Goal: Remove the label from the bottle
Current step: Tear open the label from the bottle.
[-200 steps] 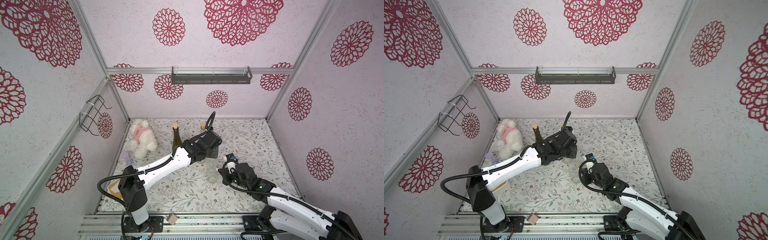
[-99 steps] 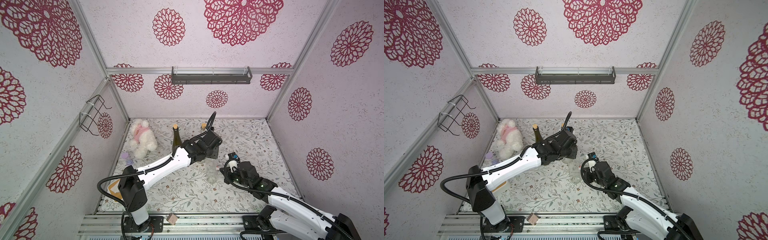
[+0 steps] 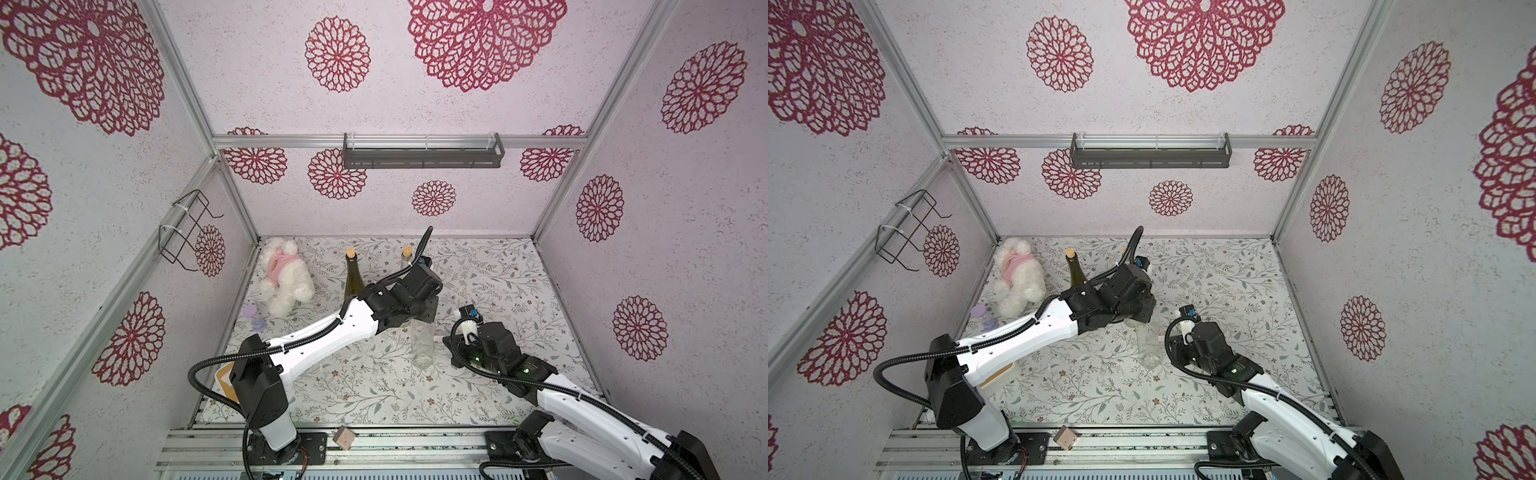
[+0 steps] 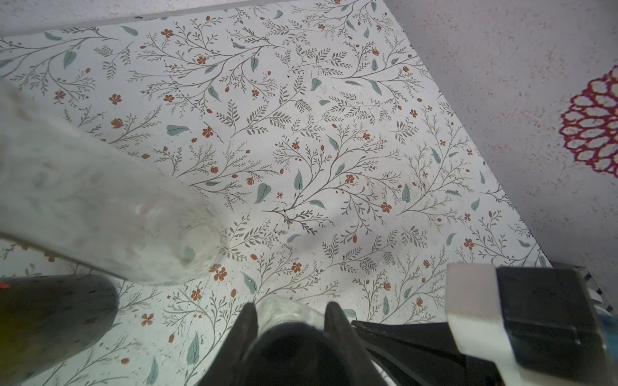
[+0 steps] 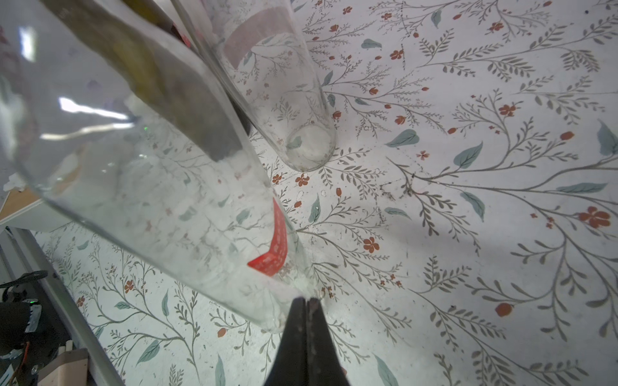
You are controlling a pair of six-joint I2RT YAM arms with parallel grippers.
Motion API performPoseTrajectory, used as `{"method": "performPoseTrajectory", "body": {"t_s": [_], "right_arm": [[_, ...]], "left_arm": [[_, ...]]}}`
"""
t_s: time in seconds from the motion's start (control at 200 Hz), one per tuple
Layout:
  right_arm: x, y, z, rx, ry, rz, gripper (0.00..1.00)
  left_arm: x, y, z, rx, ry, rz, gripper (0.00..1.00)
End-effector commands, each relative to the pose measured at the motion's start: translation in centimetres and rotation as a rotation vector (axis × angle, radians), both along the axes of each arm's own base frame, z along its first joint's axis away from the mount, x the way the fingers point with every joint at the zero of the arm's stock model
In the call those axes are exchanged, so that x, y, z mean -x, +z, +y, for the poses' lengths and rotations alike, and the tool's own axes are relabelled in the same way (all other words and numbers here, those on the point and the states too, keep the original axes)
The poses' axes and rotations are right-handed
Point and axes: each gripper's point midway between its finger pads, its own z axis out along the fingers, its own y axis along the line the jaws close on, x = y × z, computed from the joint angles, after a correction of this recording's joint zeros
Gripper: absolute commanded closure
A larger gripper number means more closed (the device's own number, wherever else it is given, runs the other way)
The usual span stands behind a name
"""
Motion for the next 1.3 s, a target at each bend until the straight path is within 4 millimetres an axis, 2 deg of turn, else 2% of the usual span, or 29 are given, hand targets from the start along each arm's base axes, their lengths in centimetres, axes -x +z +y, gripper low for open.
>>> {"method": "performPoseTrajectory", "body": {"t_s": [0.0,0.26,0.956,1.296], "right_arm": [[-0.7,0.8,-0.9,0.011,-0.042,-0.025,1.0],[-0.8,0.5,-1.3,0.016,-0.049,-0.012,1.0],[-1.2,0.3,-1.9,0.036,-0.064,-0.004,1.0],[-1.4,0.2,-1.6,0.034,-0.054,0.002,1.0]], "left_arm": [[0.5,1.4,0.8,-0.007,-0.027,-0.047,0.78],[0.8,0.9,1.4,-0.022,-0.05,-0.062,0.78],[2.9,0.3,1.1,-0.039,-0.187,-0.076,0.78],[4.0,0.0,0.0,-0.049,-0.254,-0.087,0.78]]}}
